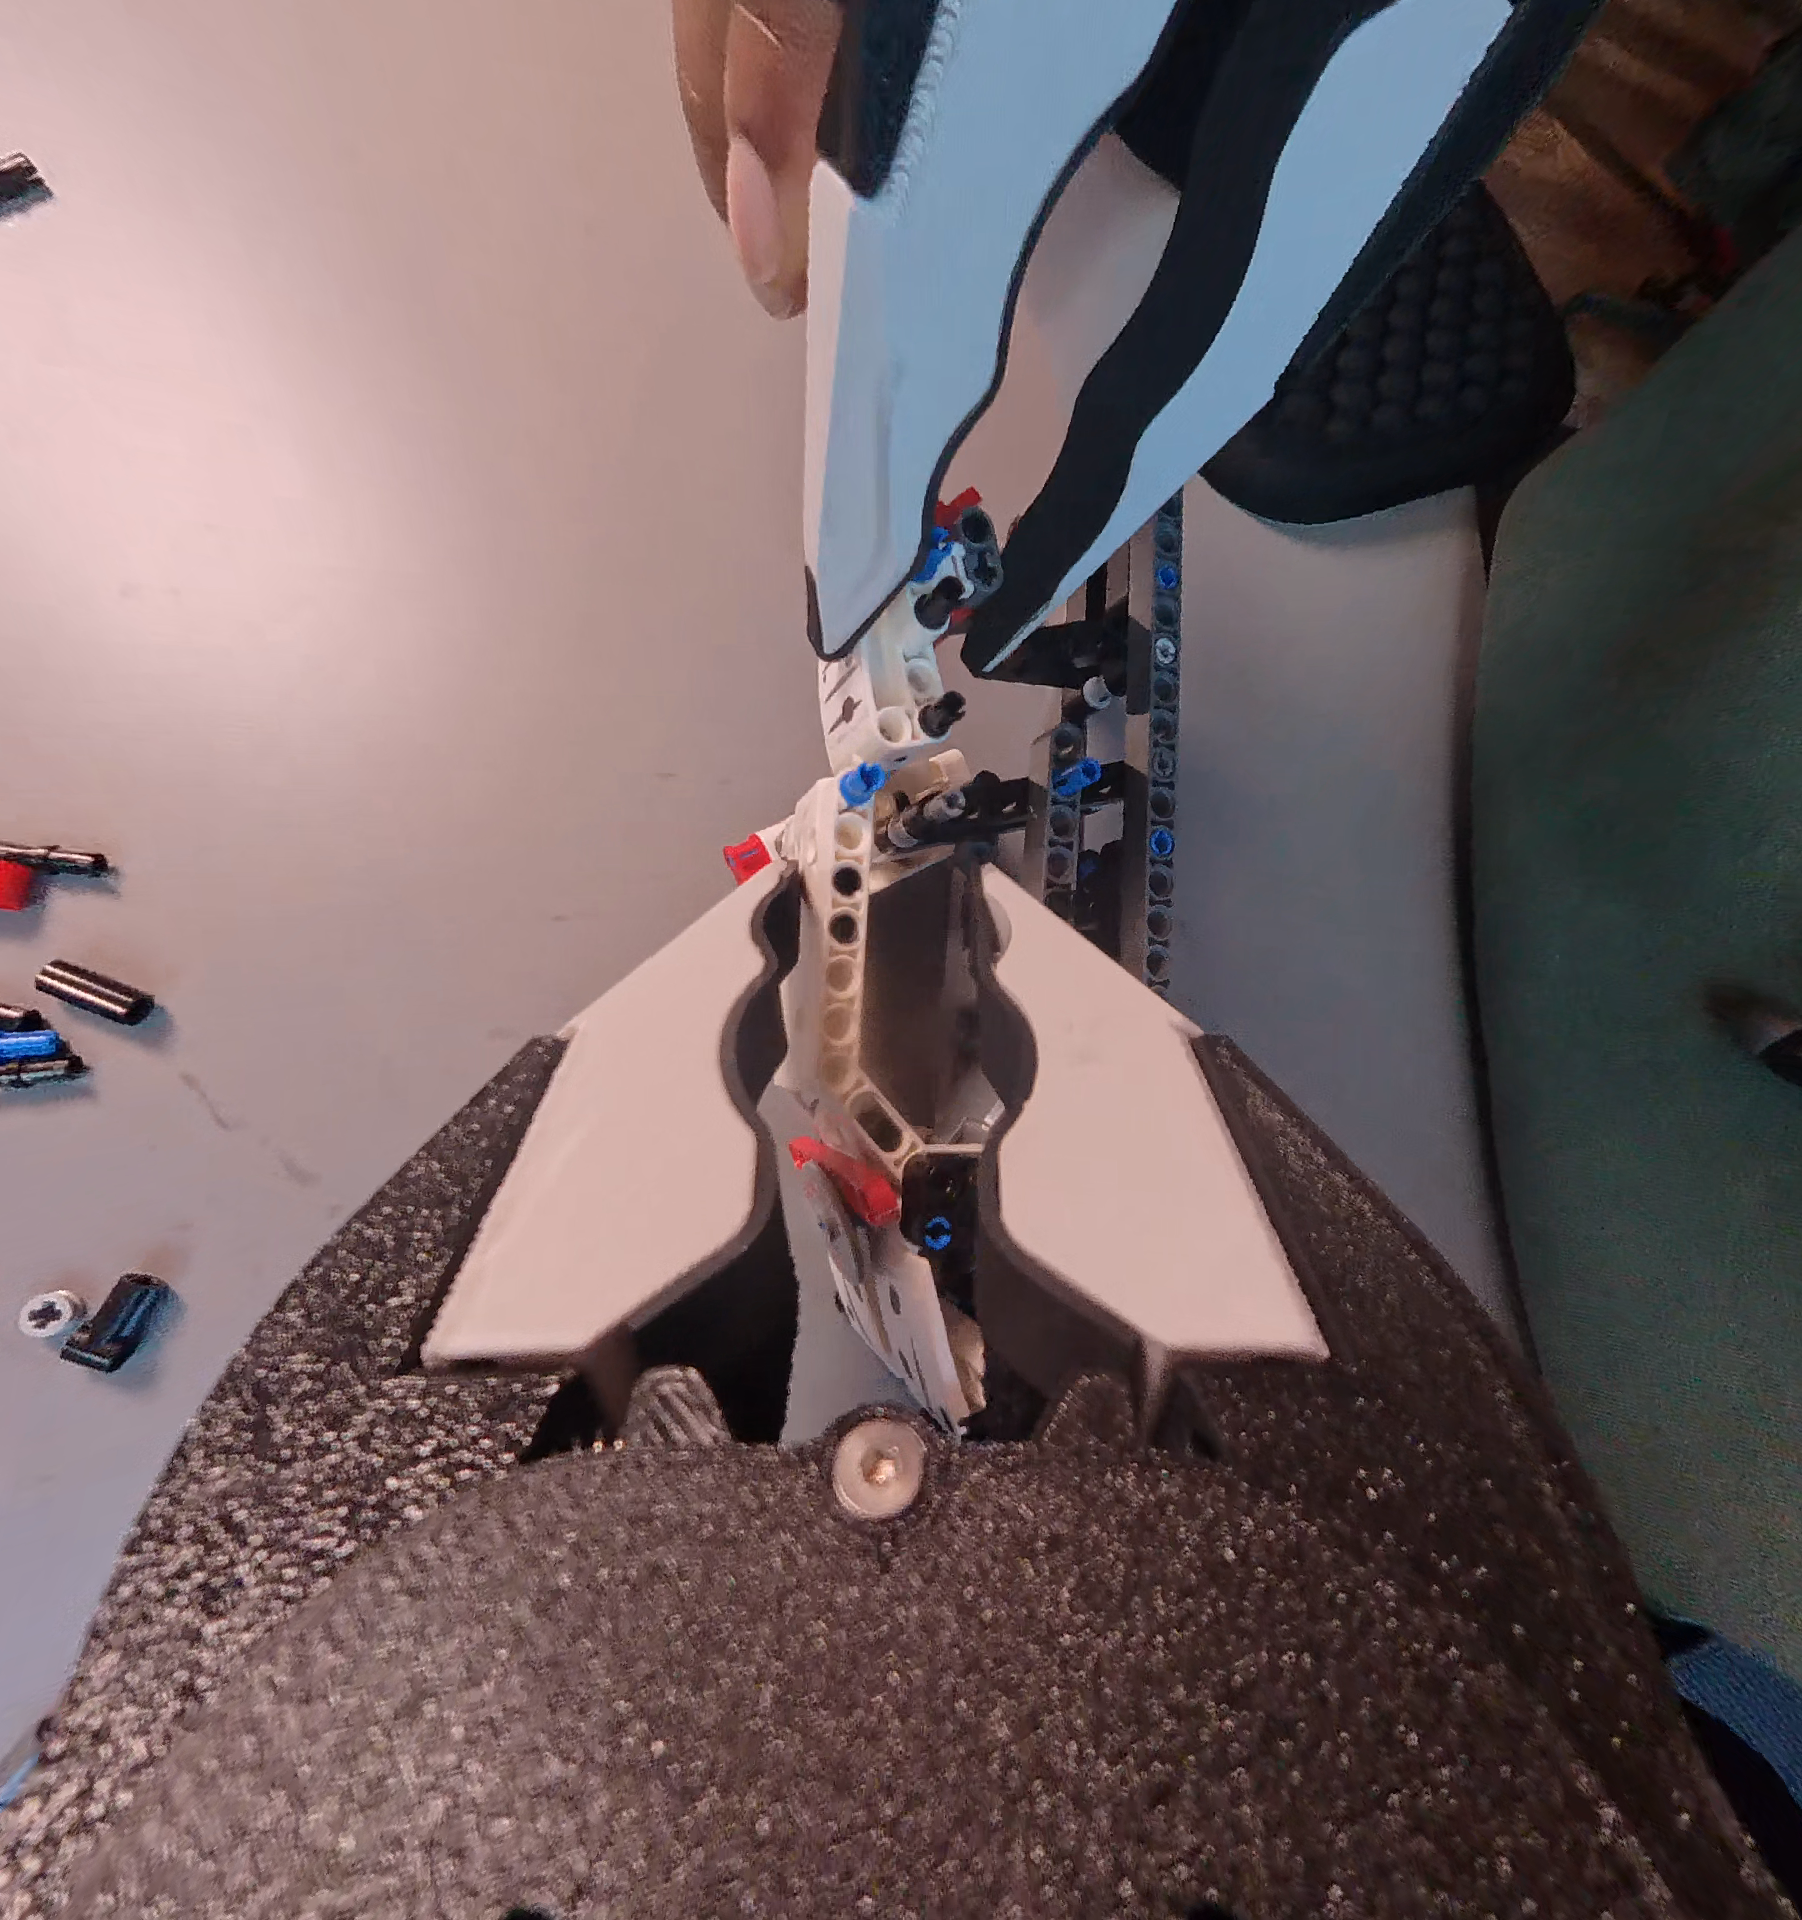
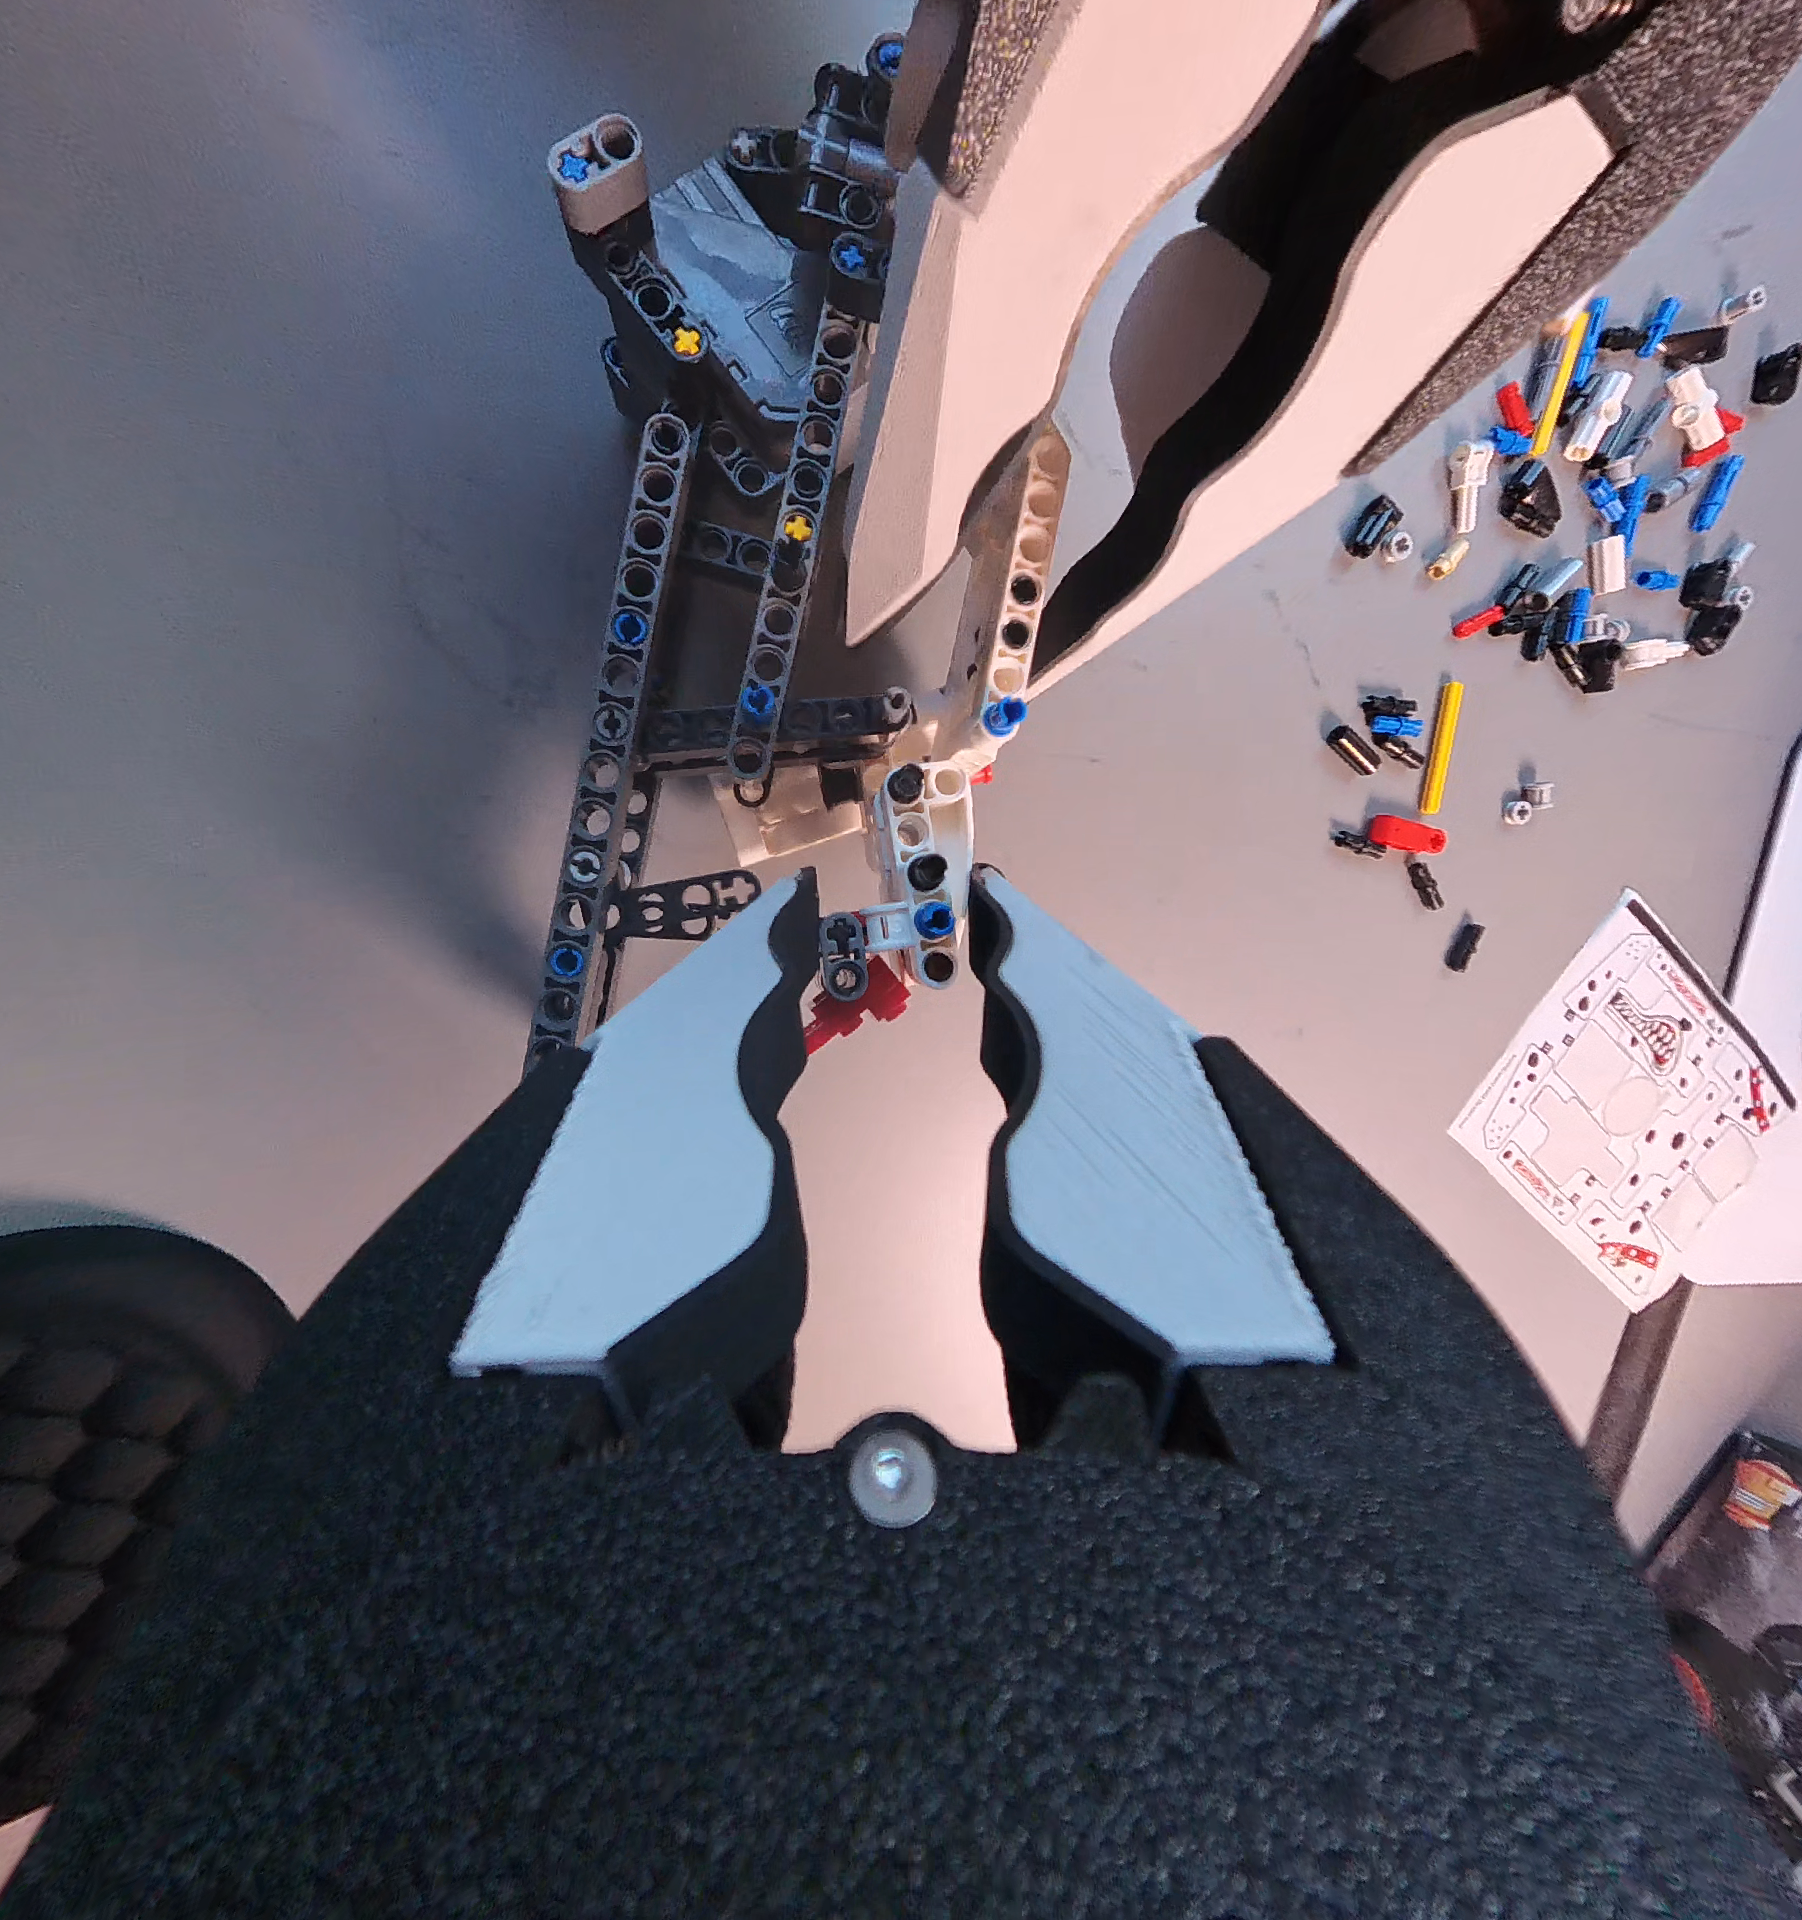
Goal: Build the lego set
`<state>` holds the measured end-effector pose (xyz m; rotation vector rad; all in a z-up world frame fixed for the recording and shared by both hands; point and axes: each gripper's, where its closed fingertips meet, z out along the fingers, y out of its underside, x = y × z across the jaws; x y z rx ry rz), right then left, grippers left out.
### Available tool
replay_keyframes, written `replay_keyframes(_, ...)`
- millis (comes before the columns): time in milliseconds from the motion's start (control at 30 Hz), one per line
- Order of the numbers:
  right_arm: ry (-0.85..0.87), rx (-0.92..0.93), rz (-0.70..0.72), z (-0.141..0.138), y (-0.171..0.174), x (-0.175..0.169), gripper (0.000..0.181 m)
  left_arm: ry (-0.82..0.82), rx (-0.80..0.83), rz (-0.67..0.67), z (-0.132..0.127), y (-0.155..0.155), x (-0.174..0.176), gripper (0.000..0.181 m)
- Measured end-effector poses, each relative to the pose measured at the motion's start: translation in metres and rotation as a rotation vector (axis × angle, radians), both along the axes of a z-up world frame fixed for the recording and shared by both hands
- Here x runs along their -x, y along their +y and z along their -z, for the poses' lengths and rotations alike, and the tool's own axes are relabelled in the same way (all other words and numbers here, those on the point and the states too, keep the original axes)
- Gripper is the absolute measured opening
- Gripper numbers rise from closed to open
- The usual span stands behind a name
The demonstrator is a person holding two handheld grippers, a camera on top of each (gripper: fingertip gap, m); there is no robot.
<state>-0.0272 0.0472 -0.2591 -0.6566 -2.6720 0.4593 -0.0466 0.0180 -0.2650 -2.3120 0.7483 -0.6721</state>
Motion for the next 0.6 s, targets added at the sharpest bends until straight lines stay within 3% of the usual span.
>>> replay_keyframes(233,-0.01,0.037,-0.007,0.001,0.002,0.002,0.028,-0.001,-0.081,0.026,-0.02,0.013,-0.002,0.031)
replay_keyframes(400,-0.02,0.078,-0.011,0.002,0.002,0.003,0.028,0.099,-0.076,0.071,-0.005,0.022,-0.011,0.023)
replay_keyframes(600,-0.071,0.168,0.058,0.005,0.007,0.004,0.029,0.059,-0.038,0.048,-0.001,0.027,-0.014,0.017)
